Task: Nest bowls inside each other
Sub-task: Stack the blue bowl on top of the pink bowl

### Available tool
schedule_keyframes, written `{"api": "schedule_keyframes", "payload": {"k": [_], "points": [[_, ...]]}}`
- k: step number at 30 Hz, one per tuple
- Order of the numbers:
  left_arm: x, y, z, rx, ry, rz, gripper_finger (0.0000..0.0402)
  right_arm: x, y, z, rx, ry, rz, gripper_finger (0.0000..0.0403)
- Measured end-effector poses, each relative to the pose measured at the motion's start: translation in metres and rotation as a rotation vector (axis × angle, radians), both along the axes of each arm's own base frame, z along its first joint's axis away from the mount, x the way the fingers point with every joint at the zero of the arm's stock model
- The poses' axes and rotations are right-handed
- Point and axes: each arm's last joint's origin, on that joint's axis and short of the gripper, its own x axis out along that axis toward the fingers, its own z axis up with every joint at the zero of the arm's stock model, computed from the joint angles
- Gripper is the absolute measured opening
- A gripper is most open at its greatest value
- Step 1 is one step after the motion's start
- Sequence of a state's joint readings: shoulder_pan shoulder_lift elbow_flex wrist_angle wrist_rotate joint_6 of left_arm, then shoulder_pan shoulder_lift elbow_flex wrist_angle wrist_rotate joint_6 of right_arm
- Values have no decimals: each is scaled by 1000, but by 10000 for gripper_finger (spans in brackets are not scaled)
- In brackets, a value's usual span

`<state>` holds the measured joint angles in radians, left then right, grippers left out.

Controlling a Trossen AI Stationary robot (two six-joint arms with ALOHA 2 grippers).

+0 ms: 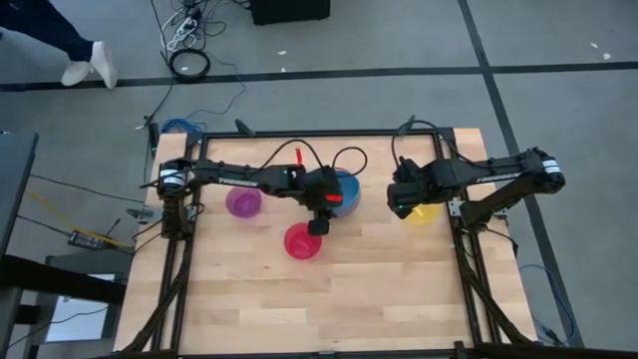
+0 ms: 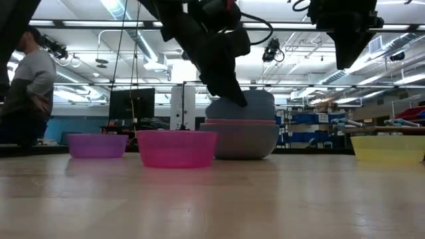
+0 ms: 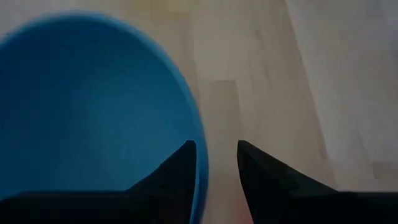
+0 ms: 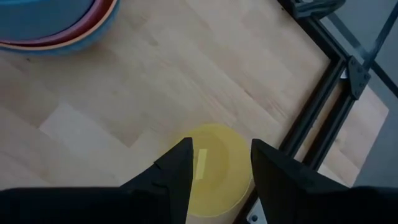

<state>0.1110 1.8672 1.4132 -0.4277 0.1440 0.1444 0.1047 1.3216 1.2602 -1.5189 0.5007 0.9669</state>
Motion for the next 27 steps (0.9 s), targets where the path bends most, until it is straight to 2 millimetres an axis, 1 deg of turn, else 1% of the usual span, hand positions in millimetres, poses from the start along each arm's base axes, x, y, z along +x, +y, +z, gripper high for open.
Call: {"api": "schedule_keyframes", "payload": {"k": [1,3,5,7,12,14,16,18,23,27], "points": [[-2,-1,6,2,-17,-1,127,0,0,0,0,0,0,148],[-5,-1,27,19,-74,6,127,0,0,0,-5,-2,0,148],[-8,-1,43,40,-116,17,127,0,0,0,-11,-4,0,148],[-10,-1,49,47,-131,23,127,1,0,0,-11,-7,0,148],[-10,-2,46,20,-117,13,127,1,0,0,-11,-10,0,148],[-7,-3,39,9,-101,16,127,1,0,0,-11,-12,0,148],[-6,-5,28,-16,-70,4,127,1,0,0,-11,-12,0,148],[-5,-7,25,-55,-75,-6,127,1,0,0,-11,-16,0,148],[-3,-8,28,-75,-108,-2,127,1,0,0,-11,-16,0,148],[-2,-6,26,-75,-108,4,127,2,0,0,-11,-18,0,148]]}}
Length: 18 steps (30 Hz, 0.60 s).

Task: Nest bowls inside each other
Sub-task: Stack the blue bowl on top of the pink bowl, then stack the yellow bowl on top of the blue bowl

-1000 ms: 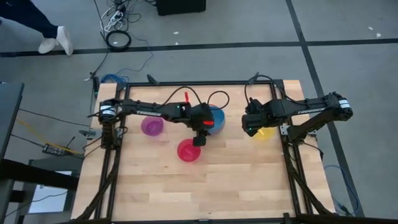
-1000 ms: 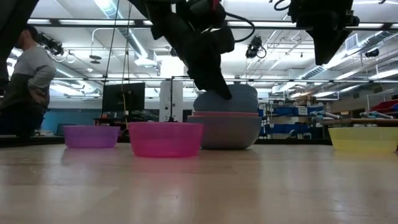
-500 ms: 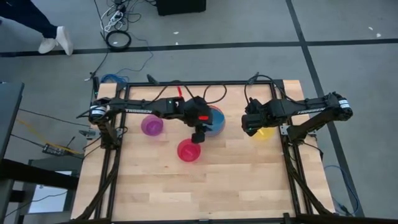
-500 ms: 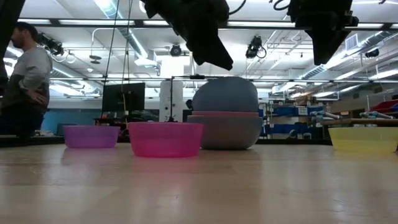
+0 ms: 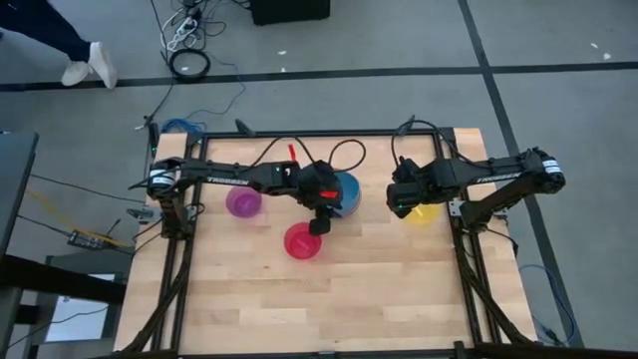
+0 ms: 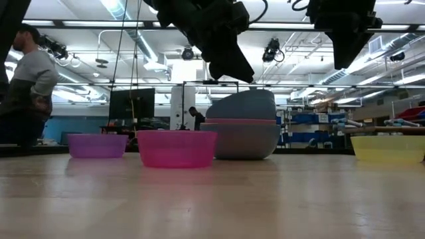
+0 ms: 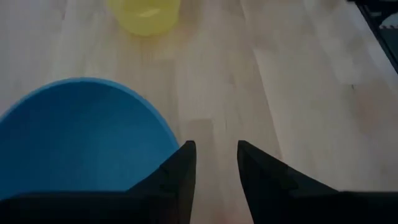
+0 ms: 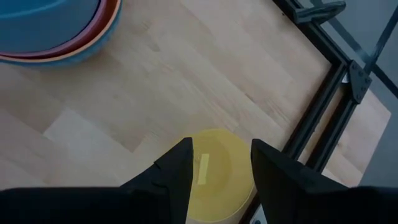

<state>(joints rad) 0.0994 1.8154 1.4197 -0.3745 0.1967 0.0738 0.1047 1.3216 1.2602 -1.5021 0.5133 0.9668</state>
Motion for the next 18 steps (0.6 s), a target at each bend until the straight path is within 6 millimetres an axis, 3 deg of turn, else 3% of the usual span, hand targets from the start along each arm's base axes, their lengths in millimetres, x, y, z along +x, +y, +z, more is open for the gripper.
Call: {"api": "schedule_keyframes", "payload": {"k": [7,12,15,18], "points": [[8,1,-24,-9,66,3,127,0,0,0,0,-1,0,148],[9,1,-28,-19,80,13,127,0,0,0,-2,-4,0,148],[1,0,-16,-27,104,20,127,0,0,0,-9,-2,0,148],[-13,-3,22,-22,77,15,127,-4,-1,0,-10,30,-32,148]]}}
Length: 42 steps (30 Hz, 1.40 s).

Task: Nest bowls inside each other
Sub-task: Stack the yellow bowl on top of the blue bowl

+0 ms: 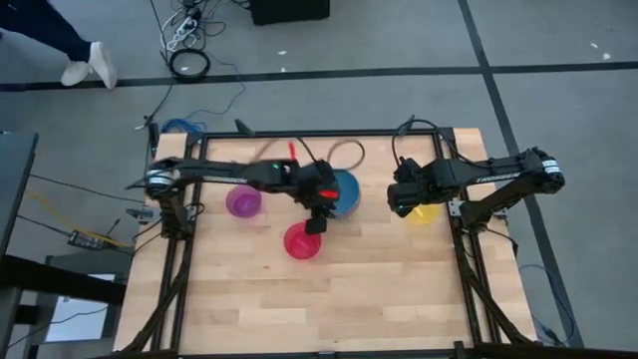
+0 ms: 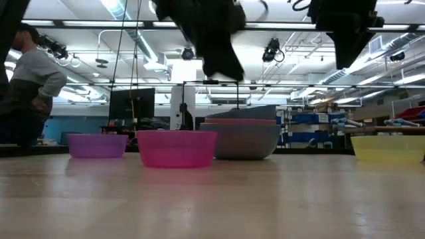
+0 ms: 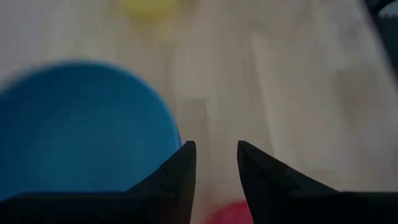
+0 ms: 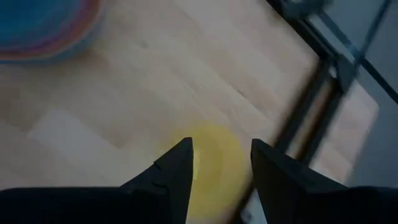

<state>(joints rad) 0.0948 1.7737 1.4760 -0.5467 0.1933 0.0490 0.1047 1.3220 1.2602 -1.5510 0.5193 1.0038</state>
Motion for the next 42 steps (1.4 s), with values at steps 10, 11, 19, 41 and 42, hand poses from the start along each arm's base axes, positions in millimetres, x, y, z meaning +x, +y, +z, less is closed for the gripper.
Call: {"api": "schedule_keyframes", "payload": {"k": [10,11,19,41,42], "points": [[-110,-12,121,69,-182,95,127,-9,1,-48,296,140,-123,148],[-124,-14,130,79,-206,122,127,-10,1,-56,307,147,-122,148],[-201,-21,151,163,-151,335,127,-9,3,-108,359,67,-95,150],[-219,-20,93,289,241,438,127,-12,-3,-148,324,2,27,11],[-219,-20,86,297,267,431,127,-9,-2,-140,308,-1,31,10]]}}
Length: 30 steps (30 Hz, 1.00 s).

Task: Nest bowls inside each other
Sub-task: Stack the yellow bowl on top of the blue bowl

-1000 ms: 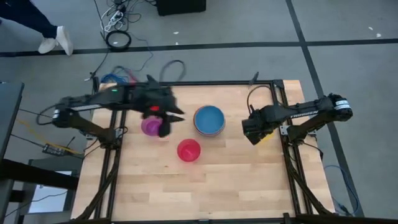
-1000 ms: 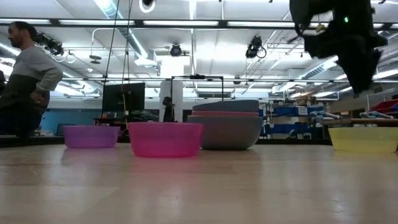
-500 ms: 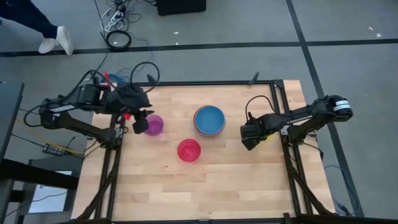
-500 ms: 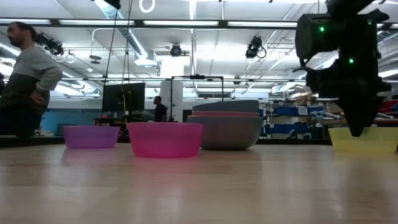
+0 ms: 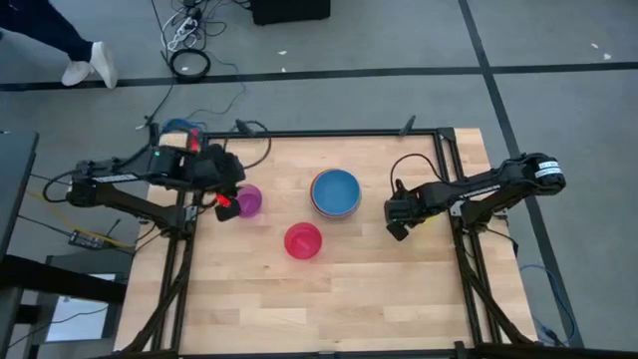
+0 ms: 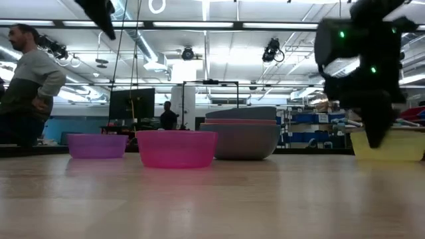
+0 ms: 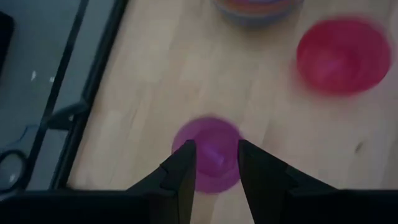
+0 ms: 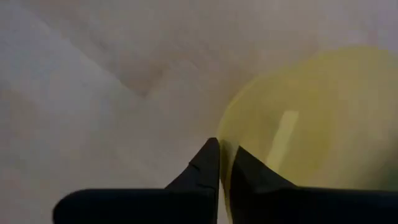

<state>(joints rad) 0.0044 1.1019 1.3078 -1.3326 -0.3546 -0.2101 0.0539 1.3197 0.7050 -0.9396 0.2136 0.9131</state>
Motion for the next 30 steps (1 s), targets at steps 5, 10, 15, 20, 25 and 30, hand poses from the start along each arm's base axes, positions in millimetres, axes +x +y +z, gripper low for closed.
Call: {"api": "schedule_keyframes", "payload": {"k": [5,10,15,20,25,30], "points": [[-2,0,-37,-7,137,-23,127,30,5,58,-109,-146,82,2],[-1,-1,-68,-13,176,-24,127,71,7,99,-223,-348,208,1],[-1,-1,-90,-22,193,-22,127,130,7,96,-255,-437,363,1],[-3,-1,-102,-29,220,-3,127,176,8,76,-304,-264,455,1],[-4,-1,-115,-29,231,-2,127,205,10,61,-293,-153,521,27],[-4,-1,-133,-46,234,-5,127,214,13,71,-219,-116,543,87]]}}
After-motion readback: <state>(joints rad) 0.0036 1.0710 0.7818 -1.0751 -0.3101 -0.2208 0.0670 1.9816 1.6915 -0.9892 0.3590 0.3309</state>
